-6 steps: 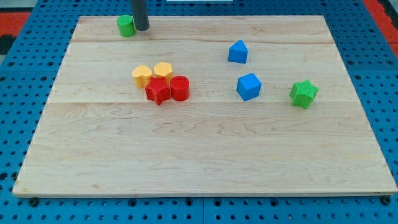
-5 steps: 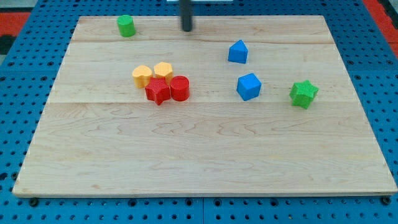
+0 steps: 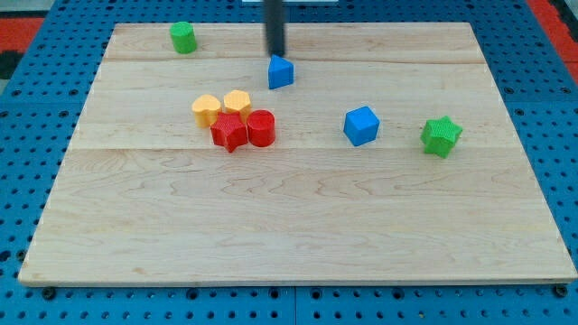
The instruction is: Place the blue triangle to the right of the green circle
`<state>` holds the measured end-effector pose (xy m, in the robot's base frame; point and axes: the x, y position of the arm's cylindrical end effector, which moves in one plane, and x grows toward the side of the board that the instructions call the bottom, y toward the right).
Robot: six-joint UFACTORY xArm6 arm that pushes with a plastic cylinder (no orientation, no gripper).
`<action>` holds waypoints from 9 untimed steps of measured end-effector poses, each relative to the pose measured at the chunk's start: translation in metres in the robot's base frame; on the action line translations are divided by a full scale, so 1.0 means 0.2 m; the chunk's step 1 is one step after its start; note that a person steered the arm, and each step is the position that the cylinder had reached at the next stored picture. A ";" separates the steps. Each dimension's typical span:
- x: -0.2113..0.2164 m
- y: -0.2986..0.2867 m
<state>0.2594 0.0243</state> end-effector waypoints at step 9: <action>-0.02 -0.77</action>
<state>0.2560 -0.1307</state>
